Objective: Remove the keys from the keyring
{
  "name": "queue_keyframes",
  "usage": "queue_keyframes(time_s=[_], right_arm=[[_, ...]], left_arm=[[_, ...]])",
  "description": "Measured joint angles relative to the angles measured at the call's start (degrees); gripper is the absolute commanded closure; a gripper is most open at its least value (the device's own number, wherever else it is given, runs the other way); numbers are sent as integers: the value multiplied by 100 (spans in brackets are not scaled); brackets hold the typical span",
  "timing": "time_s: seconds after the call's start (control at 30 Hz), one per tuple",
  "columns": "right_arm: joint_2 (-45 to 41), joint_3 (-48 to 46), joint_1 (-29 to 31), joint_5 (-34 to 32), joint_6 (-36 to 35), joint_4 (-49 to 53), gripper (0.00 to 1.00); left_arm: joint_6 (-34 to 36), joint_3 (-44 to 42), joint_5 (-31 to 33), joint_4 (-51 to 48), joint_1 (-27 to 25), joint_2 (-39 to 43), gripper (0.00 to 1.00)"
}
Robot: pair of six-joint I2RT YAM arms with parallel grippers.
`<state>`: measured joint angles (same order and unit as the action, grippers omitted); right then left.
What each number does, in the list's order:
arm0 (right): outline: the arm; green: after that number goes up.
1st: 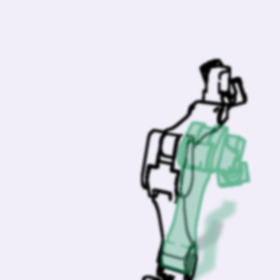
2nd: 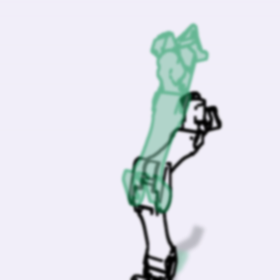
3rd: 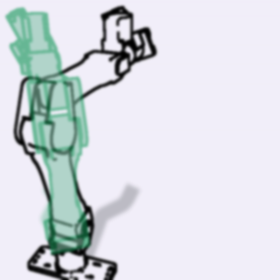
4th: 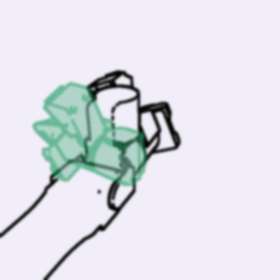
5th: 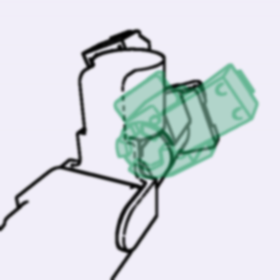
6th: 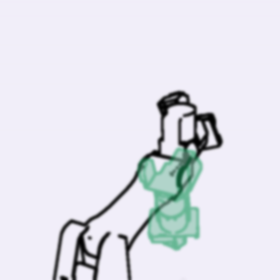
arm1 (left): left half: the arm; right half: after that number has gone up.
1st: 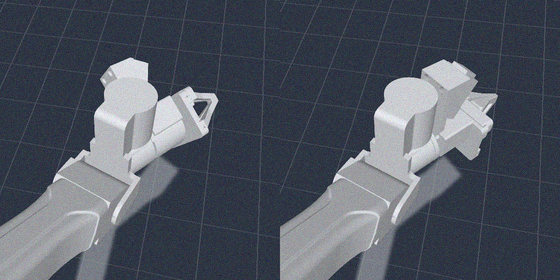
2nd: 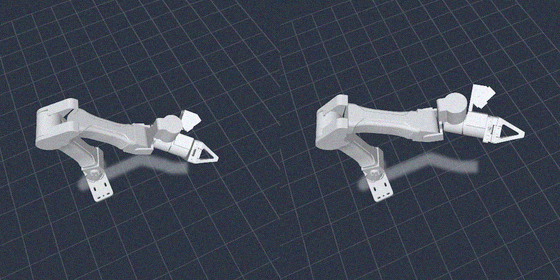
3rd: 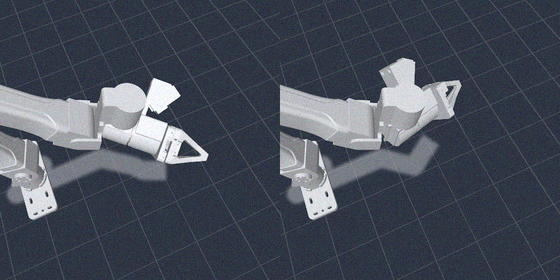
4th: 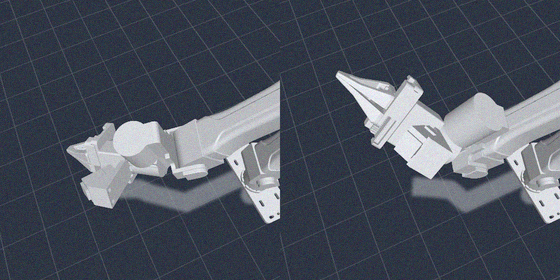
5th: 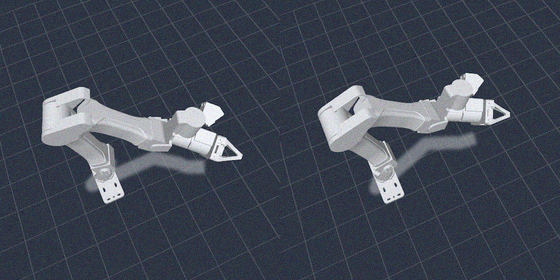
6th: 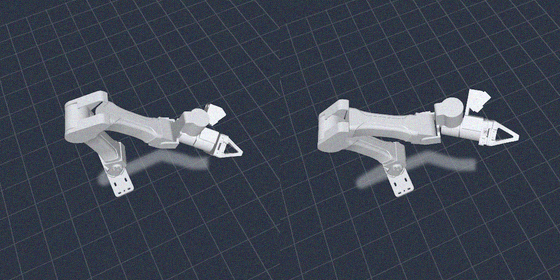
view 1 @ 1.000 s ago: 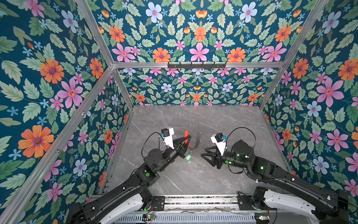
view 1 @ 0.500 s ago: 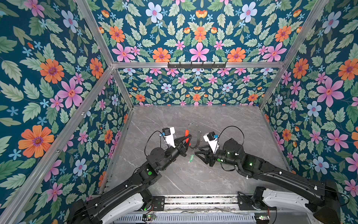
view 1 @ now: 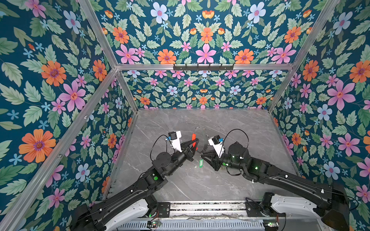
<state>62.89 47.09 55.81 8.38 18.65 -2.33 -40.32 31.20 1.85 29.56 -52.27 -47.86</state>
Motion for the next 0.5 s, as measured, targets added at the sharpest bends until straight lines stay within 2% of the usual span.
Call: queue_keyframes(time_s=[0.37,0.5], right_arm=[[-7,13,4,4,-46,0,100],[-39,13,7,4,-72,2,100]], left_arm=[[-2,0,35,50,-26,-20,100],[-7,0,61,57,-33,-20,100]])
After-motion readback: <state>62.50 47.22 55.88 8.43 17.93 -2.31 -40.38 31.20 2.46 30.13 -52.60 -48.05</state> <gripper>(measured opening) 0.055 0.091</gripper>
